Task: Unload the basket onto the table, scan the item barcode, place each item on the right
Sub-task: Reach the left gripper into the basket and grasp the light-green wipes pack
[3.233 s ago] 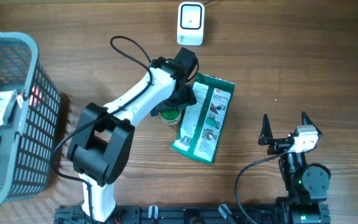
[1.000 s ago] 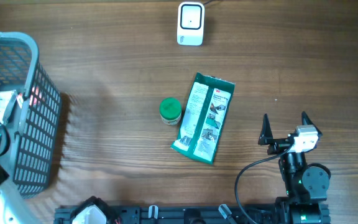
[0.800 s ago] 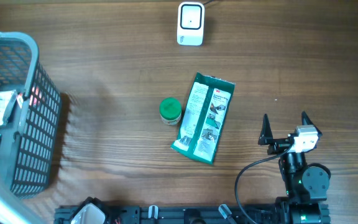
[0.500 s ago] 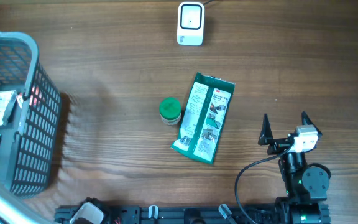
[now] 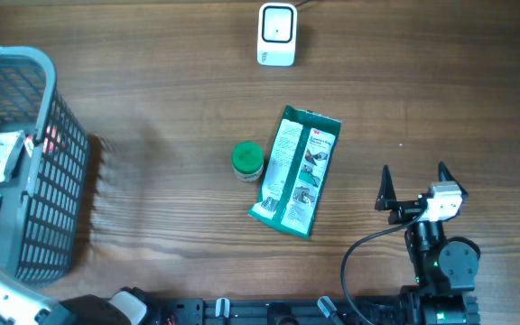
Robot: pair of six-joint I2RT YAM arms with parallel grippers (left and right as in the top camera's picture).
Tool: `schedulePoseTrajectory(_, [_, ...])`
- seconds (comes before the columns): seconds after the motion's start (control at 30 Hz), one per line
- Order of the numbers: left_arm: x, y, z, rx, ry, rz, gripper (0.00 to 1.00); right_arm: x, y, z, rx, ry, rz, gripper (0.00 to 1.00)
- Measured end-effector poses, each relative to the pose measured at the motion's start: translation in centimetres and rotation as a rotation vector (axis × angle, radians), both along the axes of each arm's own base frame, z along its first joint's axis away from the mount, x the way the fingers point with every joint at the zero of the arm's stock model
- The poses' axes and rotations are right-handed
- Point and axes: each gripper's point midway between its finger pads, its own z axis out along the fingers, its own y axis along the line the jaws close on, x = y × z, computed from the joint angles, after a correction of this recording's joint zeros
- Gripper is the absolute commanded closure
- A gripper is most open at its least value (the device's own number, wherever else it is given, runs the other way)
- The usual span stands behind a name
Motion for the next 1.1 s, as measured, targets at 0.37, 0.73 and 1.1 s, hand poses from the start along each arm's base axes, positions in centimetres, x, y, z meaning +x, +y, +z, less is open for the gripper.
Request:
schedulePoseTrajectory(0.37, [-0.1,1.3,-3.1,-0.080,0.060,0.023,0.00,0.0,0.0,0.0,0.000,0.000,0.000,0.00])
schedulePoseTrajectory(0.73, [-0.5,2.0,-7.2,-0.174,0.144,0.042,0.00,0.0,0.0,0.0,0.000,0.000,0.000,0.00])
schedulePoseTrajectory(1.1, [-1.9,2.8,-8.3,-0.203,0.162,0.087,0.00,0.0,0.0,0.0,0.000,0.000,0.000,0.00])
